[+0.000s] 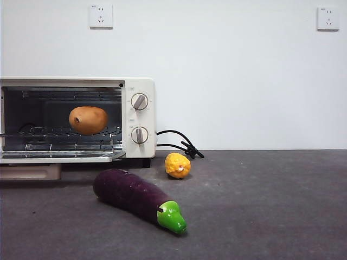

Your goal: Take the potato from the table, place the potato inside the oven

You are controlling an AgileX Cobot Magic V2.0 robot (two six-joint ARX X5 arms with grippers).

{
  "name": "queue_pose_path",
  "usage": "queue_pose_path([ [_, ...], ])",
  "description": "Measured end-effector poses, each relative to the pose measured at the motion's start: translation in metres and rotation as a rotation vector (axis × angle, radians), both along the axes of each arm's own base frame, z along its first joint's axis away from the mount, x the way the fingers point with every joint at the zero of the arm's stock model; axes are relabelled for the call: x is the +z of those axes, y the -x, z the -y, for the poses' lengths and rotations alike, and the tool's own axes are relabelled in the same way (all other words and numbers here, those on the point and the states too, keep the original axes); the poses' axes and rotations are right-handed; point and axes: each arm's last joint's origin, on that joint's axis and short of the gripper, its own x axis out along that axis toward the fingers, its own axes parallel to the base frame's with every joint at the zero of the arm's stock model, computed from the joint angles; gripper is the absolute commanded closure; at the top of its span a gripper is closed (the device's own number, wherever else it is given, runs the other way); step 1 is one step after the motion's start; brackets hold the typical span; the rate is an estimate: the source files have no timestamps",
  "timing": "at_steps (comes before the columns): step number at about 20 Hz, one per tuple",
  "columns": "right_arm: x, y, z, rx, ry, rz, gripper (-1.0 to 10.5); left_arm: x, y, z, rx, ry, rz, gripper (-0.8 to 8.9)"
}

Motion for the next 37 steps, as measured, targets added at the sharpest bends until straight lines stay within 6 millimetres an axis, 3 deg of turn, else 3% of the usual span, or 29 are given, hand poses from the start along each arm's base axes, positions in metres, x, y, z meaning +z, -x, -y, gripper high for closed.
queue_pose_path([
  [5, 0.01, 0.046, 0.062, -0.041, -0.248, 0.101, 9.2, -0.017, -0.008, -0.003, 0.003, 0.089, -0.002, 8.22],
  [10, 0.01, 0.067, 0.09, -0.049, -0.406, 0.114, 9.2, -0.025, -0.014, -0.007, 0.028, 0.098, 0.01, 8.22],
  [16, 0.009, 0.068, 0.091, -0.063, -0.445, 0.095, 9.2, -0.024, -0.02, -0.01, 0.064, 0.086, 0.052, 8.22],
  [23, 0.009, 0.068, 0.09, -0.069, -0.449, 0.094, 9.2, -0.051, -0.027, -0.012, 0.055, 0.184, 0.025, 8.22],
  [37, 0.01, 0.067, 0.092, -0.103, -0.437, 0.117, 9.2, -0.045, -0.032, -0.014, 0.076, 0.377, 0.149, 8.22],
])
